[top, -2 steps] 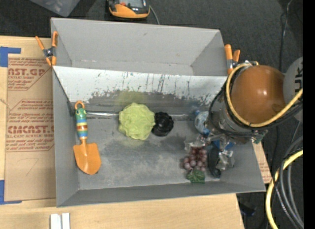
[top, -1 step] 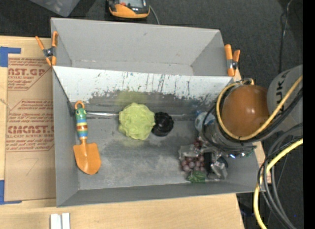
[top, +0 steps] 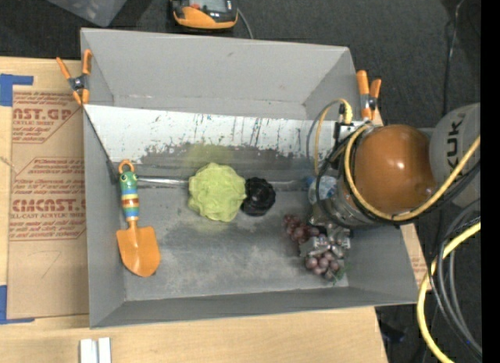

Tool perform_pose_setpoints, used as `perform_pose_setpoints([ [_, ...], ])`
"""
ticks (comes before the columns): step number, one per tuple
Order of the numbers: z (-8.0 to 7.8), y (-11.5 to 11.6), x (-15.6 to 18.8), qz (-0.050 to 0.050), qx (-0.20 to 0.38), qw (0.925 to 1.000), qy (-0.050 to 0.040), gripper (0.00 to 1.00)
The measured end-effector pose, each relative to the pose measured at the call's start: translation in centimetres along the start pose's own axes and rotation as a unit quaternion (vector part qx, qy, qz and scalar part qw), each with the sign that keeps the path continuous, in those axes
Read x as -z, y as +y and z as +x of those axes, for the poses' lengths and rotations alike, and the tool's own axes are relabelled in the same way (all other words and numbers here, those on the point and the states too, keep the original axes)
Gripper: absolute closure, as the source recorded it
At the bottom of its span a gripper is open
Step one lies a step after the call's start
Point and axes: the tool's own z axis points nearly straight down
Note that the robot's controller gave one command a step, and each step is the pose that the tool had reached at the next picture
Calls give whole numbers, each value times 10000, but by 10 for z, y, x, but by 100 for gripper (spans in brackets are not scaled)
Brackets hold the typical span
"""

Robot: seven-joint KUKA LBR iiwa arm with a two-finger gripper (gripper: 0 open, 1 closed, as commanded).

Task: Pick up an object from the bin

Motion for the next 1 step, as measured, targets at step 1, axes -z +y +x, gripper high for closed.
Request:
perform_pose_setpoints([
  [1, 0, 0, 0, 2, -1, 10000, -2, 100],
])
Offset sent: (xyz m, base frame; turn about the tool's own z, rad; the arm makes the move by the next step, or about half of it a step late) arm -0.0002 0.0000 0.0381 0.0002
